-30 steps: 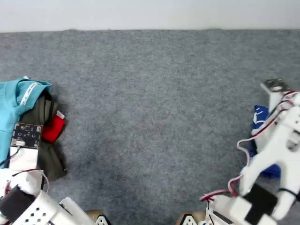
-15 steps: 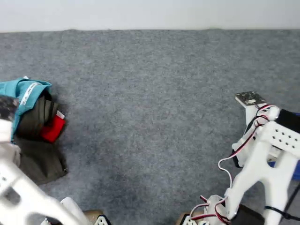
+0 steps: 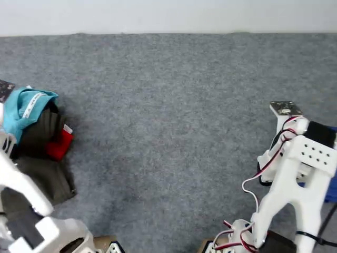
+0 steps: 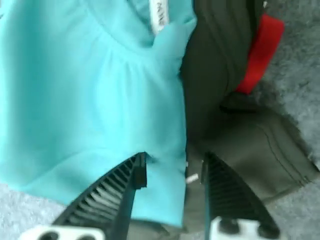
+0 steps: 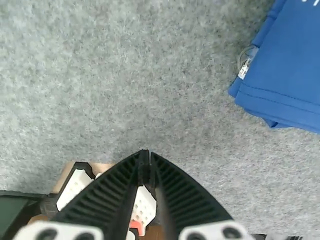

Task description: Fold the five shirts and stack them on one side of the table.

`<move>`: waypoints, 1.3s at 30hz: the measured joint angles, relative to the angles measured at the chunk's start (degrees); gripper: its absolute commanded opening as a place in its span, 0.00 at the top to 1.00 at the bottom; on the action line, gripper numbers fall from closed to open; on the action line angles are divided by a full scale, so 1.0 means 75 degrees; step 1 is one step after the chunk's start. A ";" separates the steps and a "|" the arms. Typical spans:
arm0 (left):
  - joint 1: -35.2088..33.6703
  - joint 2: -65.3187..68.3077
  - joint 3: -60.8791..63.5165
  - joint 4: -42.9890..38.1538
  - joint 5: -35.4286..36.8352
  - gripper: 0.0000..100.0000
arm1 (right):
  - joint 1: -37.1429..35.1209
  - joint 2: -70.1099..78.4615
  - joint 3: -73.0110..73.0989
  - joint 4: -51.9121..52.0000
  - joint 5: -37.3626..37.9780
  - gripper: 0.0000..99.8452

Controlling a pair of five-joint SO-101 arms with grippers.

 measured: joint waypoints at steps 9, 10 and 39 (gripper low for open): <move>0.0094 0.1289 -0.0645 -0.0738 0.0399 0.84 | -0.0340 0.0000 0.0035 0.0000 -0.0270 0.99; 0.0094 0.1336 -0.0680 -0.0832 0.0504 0.87 | -0.0375 0.0000 0.0035 0.0000 -0.0270 0.99; 0.0785 0.0750 -0.1172 0.0129 0.0797 0.81 | -0.0410 0.0000 0.0035 0.0000 -0.0270 0.99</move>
